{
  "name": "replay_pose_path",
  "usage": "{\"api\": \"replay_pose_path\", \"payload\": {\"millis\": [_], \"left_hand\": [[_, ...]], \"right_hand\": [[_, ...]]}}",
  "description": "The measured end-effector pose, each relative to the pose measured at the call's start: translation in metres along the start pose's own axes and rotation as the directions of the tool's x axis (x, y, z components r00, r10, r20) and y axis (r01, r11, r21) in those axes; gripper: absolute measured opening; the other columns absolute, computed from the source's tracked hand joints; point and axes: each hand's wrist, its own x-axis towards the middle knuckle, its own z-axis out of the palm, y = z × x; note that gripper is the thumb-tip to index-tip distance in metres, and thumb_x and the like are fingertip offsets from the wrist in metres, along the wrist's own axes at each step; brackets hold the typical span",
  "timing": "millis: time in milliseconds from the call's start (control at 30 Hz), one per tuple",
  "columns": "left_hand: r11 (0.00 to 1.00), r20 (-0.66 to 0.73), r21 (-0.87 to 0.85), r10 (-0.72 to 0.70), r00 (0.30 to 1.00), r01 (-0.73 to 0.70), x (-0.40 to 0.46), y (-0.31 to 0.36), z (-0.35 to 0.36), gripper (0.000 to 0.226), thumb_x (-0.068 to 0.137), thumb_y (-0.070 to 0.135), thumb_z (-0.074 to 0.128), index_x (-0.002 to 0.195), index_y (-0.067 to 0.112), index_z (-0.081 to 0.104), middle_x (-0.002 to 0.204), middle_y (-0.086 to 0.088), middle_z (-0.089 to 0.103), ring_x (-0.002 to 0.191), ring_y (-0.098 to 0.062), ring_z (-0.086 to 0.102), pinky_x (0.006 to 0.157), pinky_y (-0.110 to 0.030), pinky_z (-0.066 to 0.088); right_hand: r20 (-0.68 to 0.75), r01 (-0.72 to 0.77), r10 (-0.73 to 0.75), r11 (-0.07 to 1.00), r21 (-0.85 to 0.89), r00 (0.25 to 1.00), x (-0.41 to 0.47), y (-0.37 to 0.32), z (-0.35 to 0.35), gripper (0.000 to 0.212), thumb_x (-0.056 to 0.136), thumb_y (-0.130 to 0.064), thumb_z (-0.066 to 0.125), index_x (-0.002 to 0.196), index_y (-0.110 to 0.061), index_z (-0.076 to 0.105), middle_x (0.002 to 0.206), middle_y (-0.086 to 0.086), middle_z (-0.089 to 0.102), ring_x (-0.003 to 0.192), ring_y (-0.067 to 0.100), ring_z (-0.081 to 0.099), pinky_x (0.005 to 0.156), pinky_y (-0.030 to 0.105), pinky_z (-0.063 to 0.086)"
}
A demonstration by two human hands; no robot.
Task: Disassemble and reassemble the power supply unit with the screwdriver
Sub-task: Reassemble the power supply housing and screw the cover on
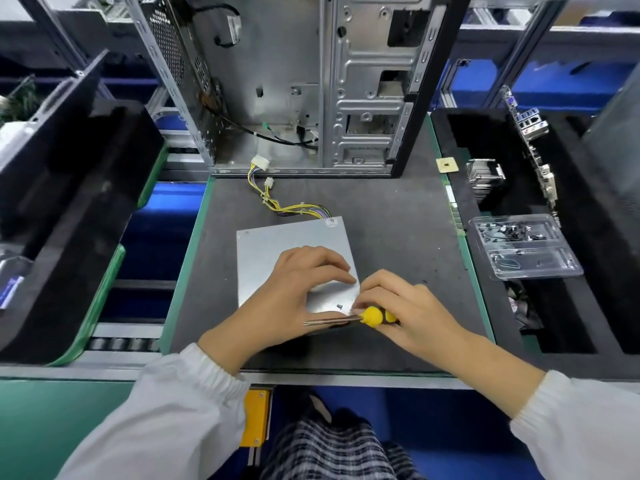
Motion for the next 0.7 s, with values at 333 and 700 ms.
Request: {"api": "replay_pose_path", "payload": {"millis": [333, 700], "left_hand": [[0.984, 0.024, -0.154, -0.082, 0.996, 0.085, 0.006, 0.001, -0.008, 0.015, 0.074, 0.017, 0.084, 0.085, 0.010, 0.076, 0.109, 0.001, 0.064, 0.105, -0.015, 0.057, 0.100, -0.036, 0.037], [0.975, -0.034, -0.176, -0.140, 0.990, 0.132, 0.014, 0.004, 0.001, 0.007, 0.080, 0.016, 0.080, 0.078, 0.010, 0.075, 0.104, 0.005, 0.065, 0.102, -0.013, 0.058, 0.096, -0.042, 0.042]], "right_hand": [[-0.104, -0.170, 0.214, 0.930, 0.327, 0.971, 0.004, 0.008, 0.009, 0.012, 0.084, -0.016, 0.070, 0.086, -0.004, 0.070, 0.090, -0.003, 0.052, 0.075, 0.012, 0.051, 0.065, 0.020, 0.040], [-0.140, -0.257, 0.356, 0.848, 0.463, 0.924, 0.007, 0.001, 0.010, 0.016, 0.080, -0.018, 0.072, 0.083, -0.003, 0.074, 0.081, -0.002, 0.054, 0.068, 0.009, 0.051, 0.059, 0.024, 0.041]]}}
